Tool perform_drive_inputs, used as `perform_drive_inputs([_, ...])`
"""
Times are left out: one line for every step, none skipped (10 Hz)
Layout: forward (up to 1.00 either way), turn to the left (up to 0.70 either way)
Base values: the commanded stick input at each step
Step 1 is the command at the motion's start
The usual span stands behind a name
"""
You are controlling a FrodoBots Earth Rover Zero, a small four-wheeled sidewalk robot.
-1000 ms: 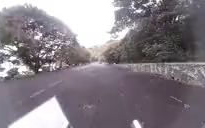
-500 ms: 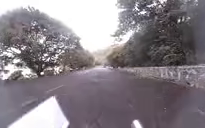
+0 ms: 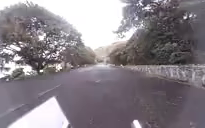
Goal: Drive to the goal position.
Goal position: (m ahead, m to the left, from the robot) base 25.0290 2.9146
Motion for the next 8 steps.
perform_drive_inputs([1.0,0.0])
perform_drive_inputs([1.0,0.0])
perform_drive_inputs([1.0,0.0])
perform_drive_inputs([1.0,0.0])
perform_drive_inputs([1.0,0.0])
perform_drive_inputs([1.0,0.0])
perform_drive_inputs([1.0,0.0])
perform_drive_inputs([1.0,0.0])
